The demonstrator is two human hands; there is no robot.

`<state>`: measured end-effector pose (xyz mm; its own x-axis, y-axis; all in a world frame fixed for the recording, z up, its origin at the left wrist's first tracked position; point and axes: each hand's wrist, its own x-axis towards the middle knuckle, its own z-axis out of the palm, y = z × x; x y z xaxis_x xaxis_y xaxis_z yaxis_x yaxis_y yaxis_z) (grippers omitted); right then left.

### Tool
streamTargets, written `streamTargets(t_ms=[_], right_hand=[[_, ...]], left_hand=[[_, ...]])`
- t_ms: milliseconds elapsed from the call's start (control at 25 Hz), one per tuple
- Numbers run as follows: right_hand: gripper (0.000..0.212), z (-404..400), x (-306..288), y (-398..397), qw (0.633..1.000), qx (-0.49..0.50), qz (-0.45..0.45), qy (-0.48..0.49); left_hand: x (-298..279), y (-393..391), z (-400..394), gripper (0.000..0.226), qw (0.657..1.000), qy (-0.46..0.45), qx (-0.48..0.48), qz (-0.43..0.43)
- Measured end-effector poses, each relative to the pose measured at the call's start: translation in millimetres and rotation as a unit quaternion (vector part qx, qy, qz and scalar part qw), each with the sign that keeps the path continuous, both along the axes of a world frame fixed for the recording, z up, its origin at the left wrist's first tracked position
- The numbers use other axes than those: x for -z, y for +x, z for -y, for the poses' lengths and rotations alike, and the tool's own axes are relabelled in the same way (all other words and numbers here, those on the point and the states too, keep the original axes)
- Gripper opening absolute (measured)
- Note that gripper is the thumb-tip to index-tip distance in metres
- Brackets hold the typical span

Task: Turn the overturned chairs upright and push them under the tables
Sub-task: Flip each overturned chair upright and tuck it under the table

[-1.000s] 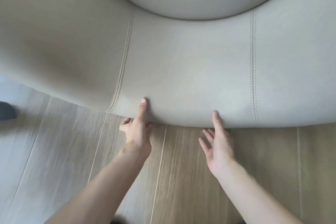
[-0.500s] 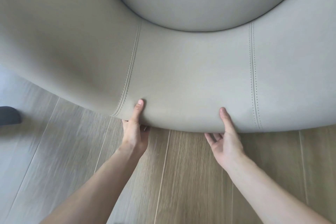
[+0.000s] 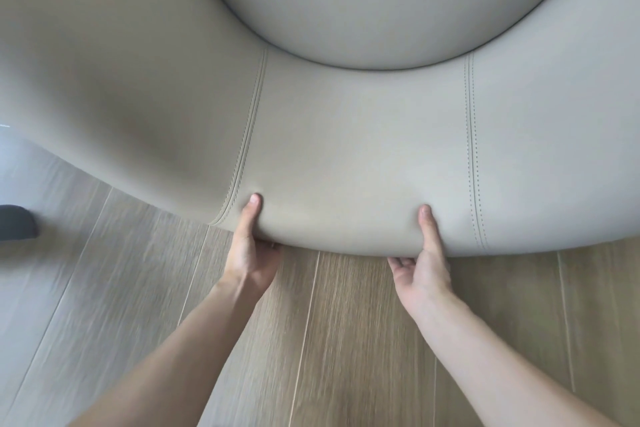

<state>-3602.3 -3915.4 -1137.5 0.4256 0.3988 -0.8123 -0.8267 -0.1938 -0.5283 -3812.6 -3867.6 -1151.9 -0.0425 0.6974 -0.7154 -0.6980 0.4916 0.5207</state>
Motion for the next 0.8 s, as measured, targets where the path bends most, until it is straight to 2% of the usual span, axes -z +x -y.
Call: streamTargets(t_ms=[80,240,600,800], right_hand=[[0.066,4,-12,0,1.000,0.006,-0.006,-0.016],[0.069,29,-57,-3,0.999,-0.001,-0.009,-0.050],[0.063,99,-230,-22,0.989,-0.058,-0.024,-0.131],[0.051,118,-308,-26,0.979,-0.081,-0.001,-0.186]], left_hand=[[-13,0,6,0.035,1.000,-0.026,0.001,-0.018],[-58,-3,33,0.037,0.998,-0.061,0.010,-0.032],[-227,-29,107,0.038,0.988,-0.134,0.019,-0.074],[-307,-31,127,0.033,0.982,-0.162,0.020,-0.090]])
